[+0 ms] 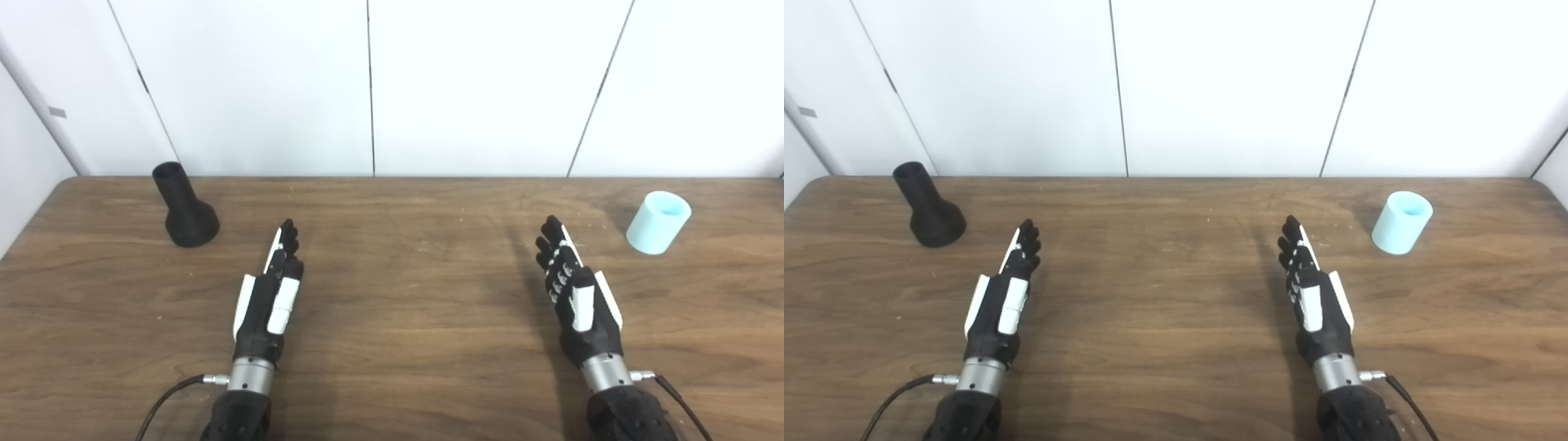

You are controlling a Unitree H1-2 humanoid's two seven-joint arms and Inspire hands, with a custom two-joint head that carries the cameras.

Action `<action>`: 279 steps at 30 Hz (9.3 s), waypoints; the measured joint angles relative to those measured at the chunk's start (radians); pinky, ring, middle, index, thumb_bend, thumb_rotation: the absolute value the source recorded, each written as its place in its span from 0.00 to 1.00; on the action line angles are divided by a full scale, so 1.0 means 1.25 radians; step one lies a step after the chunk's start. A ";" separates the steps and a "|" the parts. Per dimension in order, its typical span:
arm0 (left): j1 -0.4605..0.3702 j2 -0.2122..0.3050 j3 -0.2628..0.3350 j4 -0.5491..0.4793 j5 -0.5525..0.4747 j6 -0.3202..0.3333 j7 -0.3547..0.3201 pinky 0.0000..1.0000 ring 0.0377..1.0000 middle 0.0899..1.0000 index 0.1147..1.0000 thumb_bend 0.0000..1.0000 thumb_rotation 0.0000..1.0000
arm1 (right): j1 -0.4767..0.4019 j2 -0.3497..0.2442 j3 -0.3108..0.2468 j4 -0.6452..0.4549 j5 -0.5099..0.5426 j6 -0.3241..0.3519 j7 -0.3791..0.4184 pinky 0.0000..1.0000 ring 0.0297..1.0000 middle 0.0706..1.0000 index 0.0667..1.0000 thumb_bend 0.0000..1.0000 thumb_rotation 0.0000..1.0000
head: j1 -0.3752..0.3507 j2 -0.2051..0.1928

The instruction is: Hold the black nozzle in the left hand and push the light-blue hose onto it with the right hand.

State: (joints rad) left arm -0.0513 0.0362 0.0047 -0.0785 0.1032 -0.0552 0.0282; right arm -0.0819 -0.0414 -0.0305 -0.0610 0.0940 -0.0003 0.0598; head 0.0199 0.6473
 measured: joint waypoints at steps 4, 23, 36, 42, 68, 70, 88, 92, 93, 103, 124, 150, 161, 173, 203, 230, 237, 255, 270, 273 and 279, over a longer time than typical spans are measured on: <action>0.000 0.000 0.000 0.000 0.000 0.000 0.000 1.00 1.00 1.00 1.00 0.94 0.99 | 0.000 0.000 0.000 0.000 0.001 0.000 0.000 1.00 1.00 1.00 1.00 0.79 1.00 | 0.001 -0.001; 0.000 -0.005 0.000 0.000 0.000 0.000 0.001 1.00 1.00 1.00 1.00 0.93 0.99 | 0.001 -0.001 -0.002 0.000 0.008 0.000 0.007 1.00 1.00 1.00 1.00 0.79 1.00 | 0.027 -0.016; -0.001 -0.032 -0.009 0.004 0.033 0.010 0.018 1.00 1.00 1.00 1.00 0.96 0.99 | -0.002 -0.020 -0.018 0.022 0.030 -0.005 0.016 1.00 1.00 1.00 1.00 0.79 1.00 | 0.066 -0.029; -0.001 -0.030 -0.006 0.004 0.030 0.009 0.017 1.00 1.00 1.00 1.00 0.94 0.99 | -0.002 -0.019 -0.017 0.023 0.031 -0.006 0.016 1.00 1.00 1.00 1.00 0.79 1.00 | 0.038 -0.038; 0.000 0.026 0.018 0.006 -0.031 -0.001 -0.020 1.00 1.00 1.00 1.00 0.89 1.00 | 0.007 0.033 0.014 0.006 -0.030 -0.002 -0.021 1.00 1.00 1.00 1.00 0.77 1.00 | -0.060 -0.037; 0.000 0.024 0.018 0.006 -0.027 0.000 -0.019 1.00 1.00 1.00 1.00 0.88 1.00 | 0.007 0.033 0.013 0.005 -0.029 0.000 -0.021 1.00 1.00 1.00 1.00 0.78 1.00 | -0.049 -0.034; -0.008 -0.050 -0.023 0.020 0.049 -0.005 0.035 1.00 1.00 1.00 1.00 0.93 0.99 | -0.016 -0.041 -0.033 0.054 0.070 -0.043 0.041 1.00 1.00 1.00 1.00 0.81 1.00 | 0.152 -0.087; -0.019 -0.065 -0.030 0.038 0.070 -0.015 0.052 1.00 1.00 1.00 1.00 0.95 0.98 | -0.031 -0.057 -0.044 0.083 0.100 -0.080 0.063 1.00 1.00 1.00 1.00 0.80 1.00 | 0.173 -0.106; -0.020 -0.066 -0.031 0.040 0.072 -0.020 0.057 1.00 1.00 1.00 1.00 0.95 0.98 | -0.032 -0.059 -0.044 0.087 0.103 -0.089 0.067 1.00 1.00 1.00 1.00 0.79 1.00 | 0.174 -0.110; -0.027 -0.067 -0.026 0.061 0.076 -0.065 0.096 1.00 1.00 1.00 1.00 0.96 0.97 | -0.044 -0.065 -0.045 0.120 0.107 -0.138 0.085 1.00 1.00 1.00 1.00 0.79 1.00 | 0.157 -0.145; -0.142 -0.078 0.136 0.202 0.065 -0.161 0.329 1.00 1.00 1.00 1.00 0.89 0.85 | -0.054 -0.057 -0.046 0.136 0.105 -0.161 0.084 1.00 1.00 1.00 1.00 0.80 1.00 | 0.162 -0.146; -0.170 -0.070 0.180 0.228 0.049 -0.127 0.406 1.00 1.00 1.00 1.00 0.86 0.68 | -0.055 -0.061 -0.046 0.136 0.107 -0.160 0.084 1.00 1.00 1.00 1.00 0.77 1.00 | 0.189 -0.129; -0.198 -0.028 0.228 0.260 0.029 -0.104 0.422 1.00 1.00 1.00 1.00 0.86 0.68 | -0.059 -0.063 -0.048 0.141 0.113 -0.161 0.095 1.00 1.00 1.00 1.00 0.77 1.00 | 0.195 -0.133; -0.206 0.029 0.239 0.282 0.047 -0.132 0.443 1.00 1.00 1.00 1.00 0.85 0.67 | -0.067 -0.070 -0.056 0.153 0.119 -0.161 0.096 1.00 1.00 1.00 1.00 0.76 1.00 | 0.196 -0.119; -0.249 0.253 0.178 0.457 -0.088 -0.085 0.084 1.00 1.00 1.00 1.00 0.93 0.53 | -0.047 -0.084 -0.040 0.129 0.059 -0.180 0.093 1.00 1.00 1.00 1.00 0.77 1.00 | 0.177 -0.117; -0.338 0.273 0.150 0.592 -0.022 -0.104 0.156 0.92 1.00 1.00 0.72 1.00 0.35 | -0.044 -0.084 -0.028 0.124 0.020 -0.197 0.077 1.00 0.99 1.00 1.00 0.78 1.00 | 0.156 -0.112; -0.345 0.271 0.146 0.582 -0.022 -0.086 0.164 0.90 0.99 0.97 0.63 1.00 0.33 | -0.040 -0.084 -0.028 0.116 0.020 -0.193 0.076 1.00 0.99 1.00 1.00 0.79 1.00 | 0.158 -0.110; -0.372 0.276 0.120 0.596 0.040 -0.026 0.212 0.72 0.84 0.80 0.46 0.83 0.21 | -0.036 -0.084 -0.027 0.108 0.025 -0.186 0.076 1.00 0.99 1.00 1.00 0.80 1.00 | 0.152 -0.104; -0.371 0.293 0.060 0.568 0.120 0.035 0.251 0.74 0.82 0.72 0.42 0.53 0.06 | -0.032 -0.084 -0.026 0.102 0.024 -0.170 0.076 1.00 0.99 1.00 1.00 0.80 1.00 | 0.152 -0.096; -0.371 0.295 0.053 0.565 0.131 0.037 0.251 0.76 0.83 0.72 0.42 0.53 0.06 | -0.031 -0.084 -0.026 0.100 0.025 -0.166 0.077 1.00 0.99 1.00 1.00 0.80 1.00 | 0.153 -0.098; -0.362 0.301 0.038 0.549 0.142 0.045 0.248 0.77 0.84 0.72 0.42 0.53 0.06 | -0.029 -0.084 -0.026 0.098 0.024 -0.165 0.077 1.00 0.99 1.00 1.00 0.79 1.00 | 0.145 -0.098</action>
State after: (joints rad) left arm -0.5034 0.4123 0.0519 0.6076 0.2813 0.0006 0.3383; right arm -0.1185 -0.1468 -0.0628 0.0613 0.1246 -0.2066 0.1560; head 0.2010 0.5246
